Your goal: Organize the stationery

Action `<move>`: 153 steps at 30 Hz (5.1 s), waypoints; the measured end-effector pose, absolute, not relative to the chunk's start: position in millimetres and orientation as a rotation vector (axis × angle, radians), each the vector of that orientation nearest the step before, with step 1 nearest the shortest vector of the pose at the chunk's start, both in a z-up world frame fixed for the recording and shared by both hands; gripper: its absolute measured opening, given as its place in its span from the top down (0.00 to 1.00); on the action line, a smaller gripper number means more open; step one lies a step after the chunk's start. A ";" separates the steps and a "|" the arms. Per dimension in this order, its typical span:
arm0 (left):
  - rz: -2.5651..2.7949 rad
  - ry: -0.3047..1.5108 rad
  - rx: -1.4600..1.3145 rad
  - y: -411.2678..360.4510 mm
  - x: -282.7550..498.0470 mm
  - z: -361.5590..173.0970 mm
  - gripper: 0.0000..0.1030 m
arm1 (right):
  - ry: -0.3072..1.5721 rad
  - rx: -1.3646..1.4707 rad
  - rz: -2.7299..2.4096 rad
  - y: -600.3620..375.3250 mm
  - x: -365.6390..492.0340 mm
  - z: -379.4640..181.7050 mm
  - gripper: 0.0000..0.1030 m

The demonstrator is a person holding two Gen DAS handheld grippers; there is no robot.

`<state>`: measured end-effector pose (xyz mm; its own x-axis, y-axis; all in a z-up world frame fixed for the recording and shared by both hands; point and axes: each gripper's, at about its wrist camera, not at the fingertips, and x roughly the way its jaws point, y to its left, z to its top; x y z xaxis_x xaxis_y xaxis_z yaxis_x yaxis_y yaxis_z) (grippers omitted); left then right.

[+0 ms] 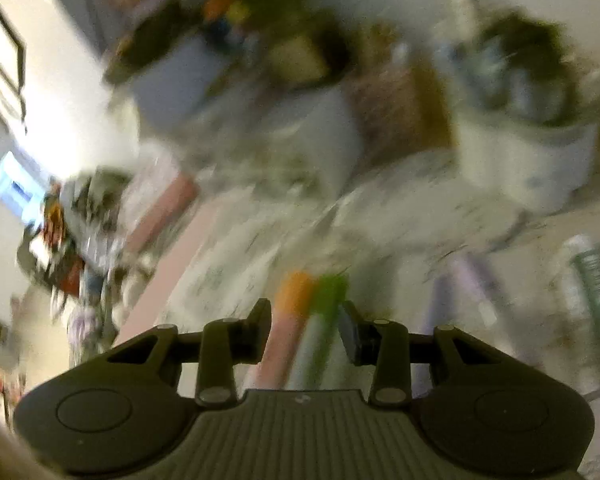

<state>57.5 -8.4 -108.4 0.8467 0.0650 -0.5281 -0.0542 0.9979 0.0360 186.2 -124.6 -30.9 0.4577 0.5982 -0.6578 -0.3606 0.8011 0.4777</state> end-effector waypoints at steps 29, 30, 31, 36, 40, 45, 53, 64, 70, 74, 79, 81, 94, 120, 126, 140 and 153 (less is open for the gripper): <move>0.063 0.558 0.020 -8.7 57.2 -108.8 0.30 | 0.818 -0.233 0.271 -195.8 186.4 -72.6 0.84; 0.063 0.558 0.019 -8.6 57.3 -108.7 0.30 | 0.802 -0.292 0.260 -188.1 183.1 -75.1 0.84; 0.063 0.558 0.019 -8.5 57.3 -108.7 0.30 | 0.793 -0.343 0.248 -182.1 179.3 -76.5 0.85; 0.063 0.558 0.019 -8.7 57.1 -108.8 0.30 | 0.812 -0.441 0.278 -168.6 174.1 -75.0 0.85; 0.063 0.558 0.019 -8.5 57.4 -108.7 0.30 | 0.847 -0.324 0.333 -182.6 175.5 -68.5 0.86; 0.063 0.558 0.019 -8.5 57.5 -108.6 0.30 | 0.873 -0.208 0.359 -192.7 176.6 -66.1 0.87; 0.063 0.558 0.019 -8.5 57.5 -108.6 0.30 | 0.830 -0.096 0.354 -197.9 176.4 -43.9 0.88; 0.063 0.558 0.019 -8.5 57.6 -108.6 0.30 | 0.816 -0.012 0.398 -170.1 176.3 -22.0 0.88; 0.064 0.558 0.019 -8.7 57.7 -108.5 0.30 | 0.884 -0.094 0.388 -165.6 180.8 -55.1 0.81; 0.062 0.559 0.019 -9.0 57.7 -108.7 0.30 | 0.900 -0.152 0.504 -153.8 162.6 -61.8 0.61; 0.063 0.559 0.018 -8.9 57.9 -108.6 0.30 | 0.940 -0.305 0.531 -135.6 141.7 -85.3 0.44; 0.063 0.559 0.019 -8.9 57.9 -108.6 0.30 | 0.929 -0.280 0.536 -137.7 143.1 -86.0 0.53; 0.063 0.559 0.021 -9.3 58.1 -108.8 0.30 | 0.943 0.186 0.544 -170.4 169.6 -61.2 0.89; 0.082 0.558 0.023 0.9 43.4 -108.3 0.30 | 0.957 -0.209 0.473 -101.8 157.3 -84.2 0.60; 0.089 0.556 0.019 0.0 43.3 -107.7 0.30 | 0.944 -0.215 0.462 -107.2 156.5 -82.4 0.63; 0.081 0.553 0.027 0.4 43.4 -108.5 0.29 | 0.912 0.073 0.550 -102.4 180.7 -50.1 0.83; 0.092 0.553 0.019 -0.8 41.8 -108.3 0.30 | 1.059 -0.007 0.330 -128.5 193.2 -82.4 0.40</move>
